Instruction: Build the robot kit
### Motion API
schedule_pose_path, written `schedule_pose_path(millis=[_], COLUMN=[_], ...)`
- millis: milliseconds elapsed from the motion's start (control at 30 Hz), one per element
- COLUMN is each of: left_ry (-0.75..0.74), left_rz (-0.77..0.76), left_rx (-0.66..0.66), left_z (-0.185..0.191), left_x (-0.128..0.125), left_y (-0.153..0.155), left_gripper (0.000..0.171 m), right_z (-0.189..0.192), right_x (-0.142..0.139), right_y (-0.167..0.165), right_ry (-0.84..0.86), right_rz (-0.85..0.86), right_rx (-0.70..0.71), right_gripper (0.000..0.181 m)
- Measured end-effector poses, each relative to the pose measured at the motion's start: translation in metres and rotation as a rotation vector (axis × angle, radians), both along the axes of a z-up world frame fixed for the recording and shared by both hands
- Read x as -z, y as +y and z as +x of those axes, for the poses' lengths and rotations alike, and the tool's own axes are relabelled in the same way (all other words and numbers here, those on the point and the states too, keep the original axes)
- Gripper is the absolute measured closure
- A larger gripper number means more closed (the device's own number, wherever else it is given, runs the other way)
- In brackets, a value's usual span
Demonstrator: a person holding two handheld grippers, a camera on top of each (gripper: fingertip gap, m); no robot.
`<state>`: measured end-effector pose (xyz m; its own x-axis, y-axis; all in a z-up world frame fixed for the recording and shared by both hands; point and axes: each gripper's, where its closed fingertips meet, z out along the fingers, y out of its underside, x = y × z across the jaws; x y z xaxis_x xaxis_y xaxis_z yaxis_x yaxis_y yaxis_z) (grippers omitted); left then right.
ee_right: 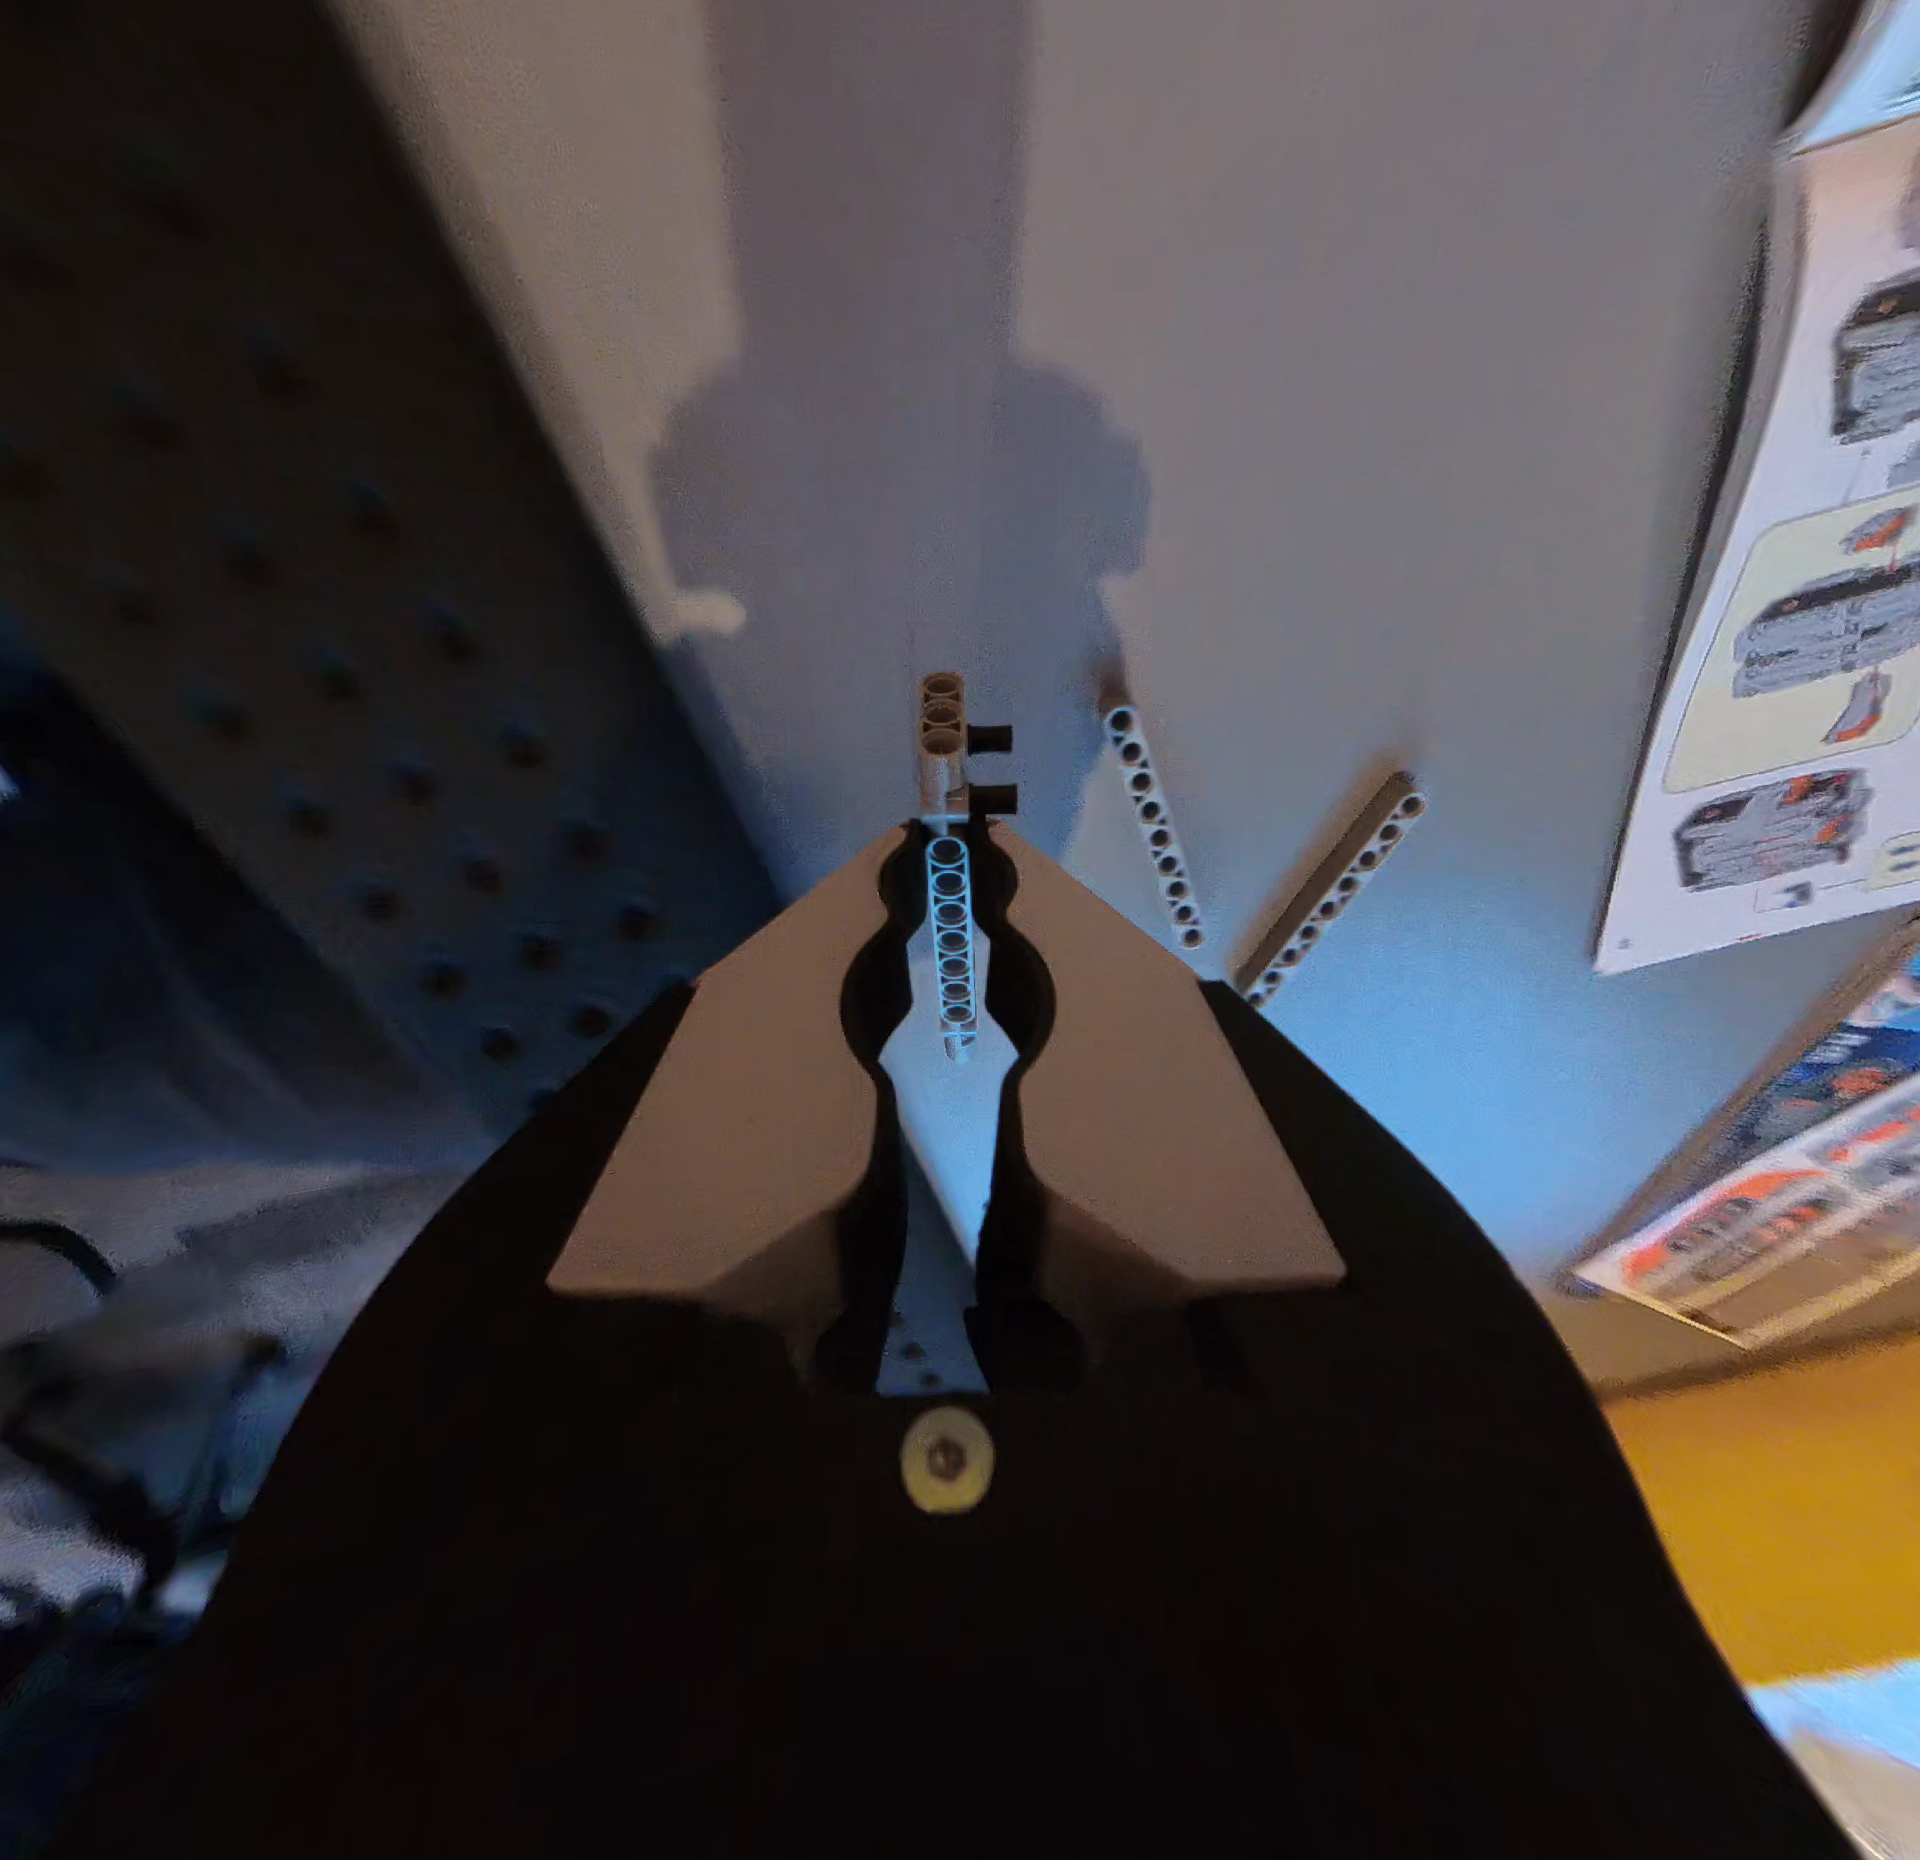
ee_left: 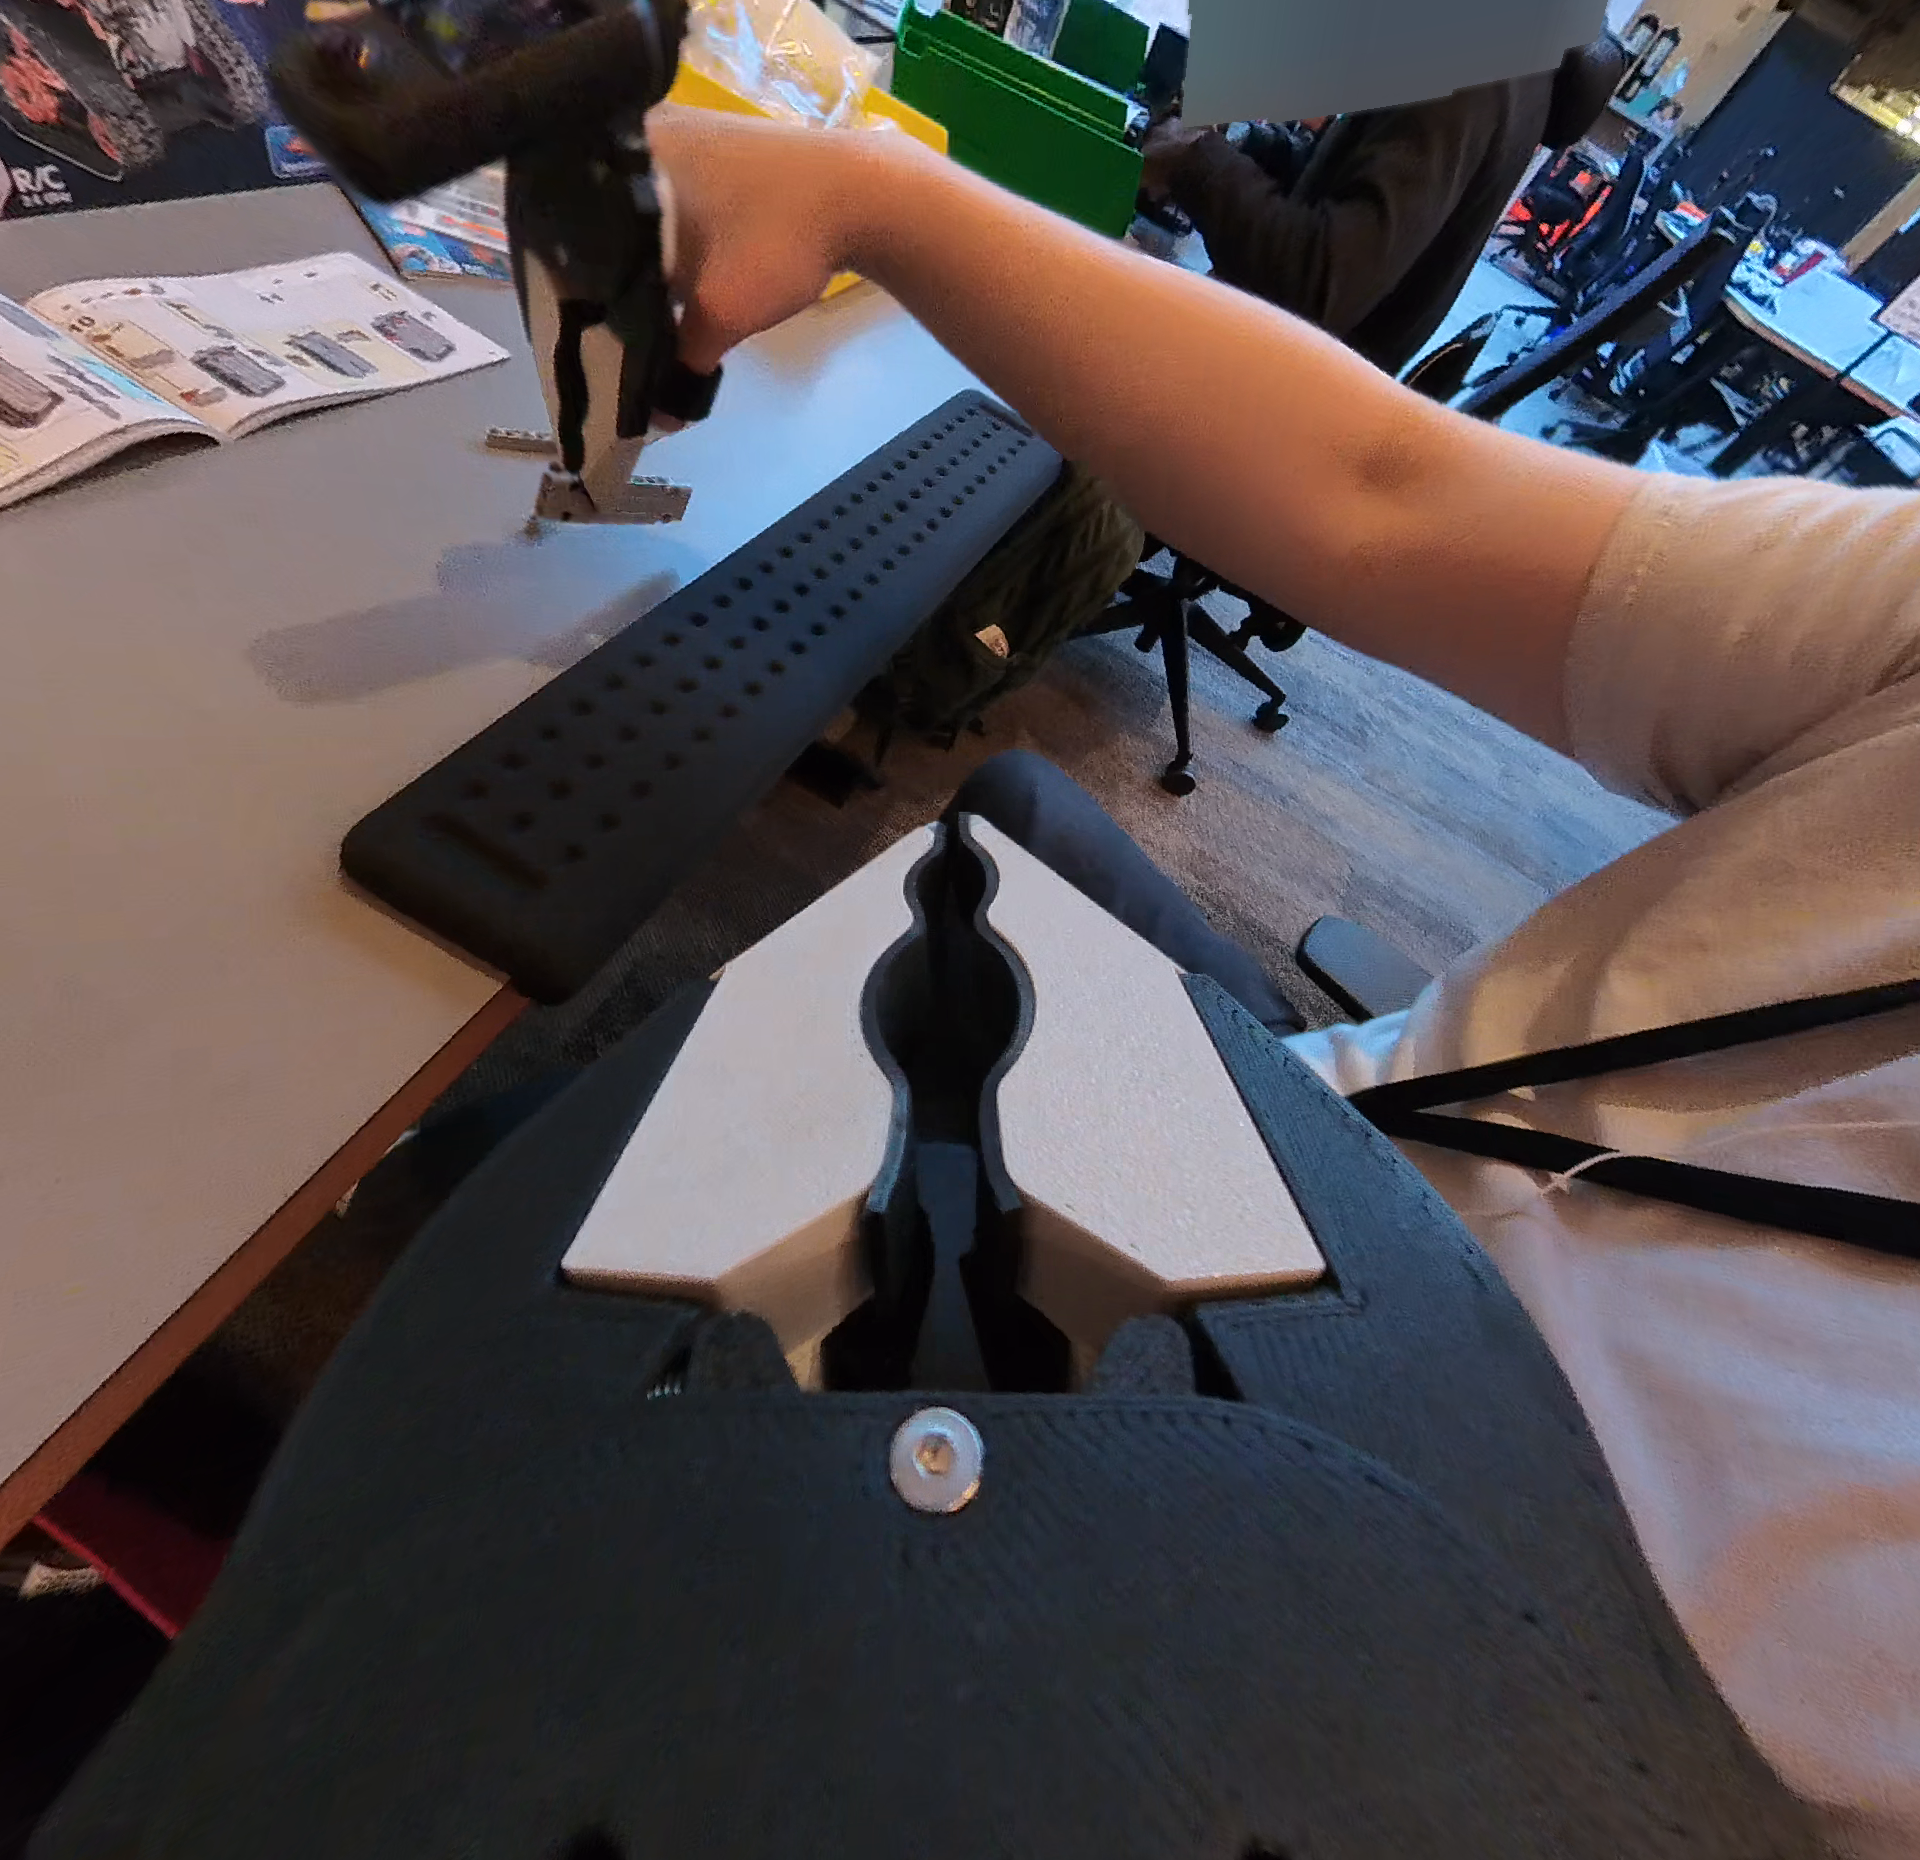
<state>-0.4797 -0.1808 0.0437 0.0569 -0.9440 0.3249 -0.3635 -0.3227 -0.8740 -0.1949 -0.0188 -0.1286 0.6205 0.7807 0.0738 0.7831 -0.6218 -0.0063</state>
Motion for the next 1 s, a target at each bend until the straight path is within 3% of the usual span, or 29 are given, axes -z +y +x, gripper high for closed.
schedule_pose_path(millis=[100, 333, 400, 500, 567, 667, 767, 867, 933, 1000], left_ry=[0.018, -0.002, 0.007, 0.008, 0.025, 0.100, 0.187, 0.296, 0.411, 0.569], left_rz=[0.013, 0.043, 0.051, 0.079, 0.130, 0.125, -0.087, -0.129, -0.059, -0.093], left_rx=[-0.038, 0.001, 0.028, 0.036, 0.100, 0.354, 0.596, 0.651, 0.632, 0.614], left_z=[-0.012, -0.008, -0.003, 0.011, 0.029, 0.074, 0.144, 0.225, 0.275, 0.313], left_x=[0.002, -0.001, 0.000, 0.002, 0.016, 0.073, 0.147, 0.244, 0.324, 0.403], left_y=[0.005, 0.004, 0.002, 0.000, -0.013, -0.065, -0.132, -0.168, -0.171, -0.172], left_gripper=[0.171, 0.171, 0.171, 0.158, 0.145, 0.134, 0.135, 0.141, 0.144, 0.139], right_z=[0.005, -0.002, -0.005, -0.001, 0.000, 0.009, 0.052, 0.114, 0.149, 0.180], right_x=[0.014, 0.030, 0.029, 0.003, -0.036, -0.114, -0.175, -0.186, -0.183, -0.172], right_y=[0.008, 0.008, 0.007, 0.011, 0.004, -0.059, -0.172, -0.279, -0.335, -0.379], right_ry=[-0.136, -0.137, -0.115, -0.085, -0.007, 0.268, 0.499, 0.411, 0.356, 0.362], right_rz=[-0.066, -0.117, -0.102, 0.045, 0.265, 0.738, 1.267, 1.536, 1.655, 1.757], right_rx=[-0.061, -0.084, -0.096, -0.095, -0.071, 0.019, 0.160, 0.361, 0.475, 0.576], right_gripper=[0.174, 0.173, 0.163, 0.154, 0.149, 0.150, 0.153, 0.151, 0.151, 0.151])
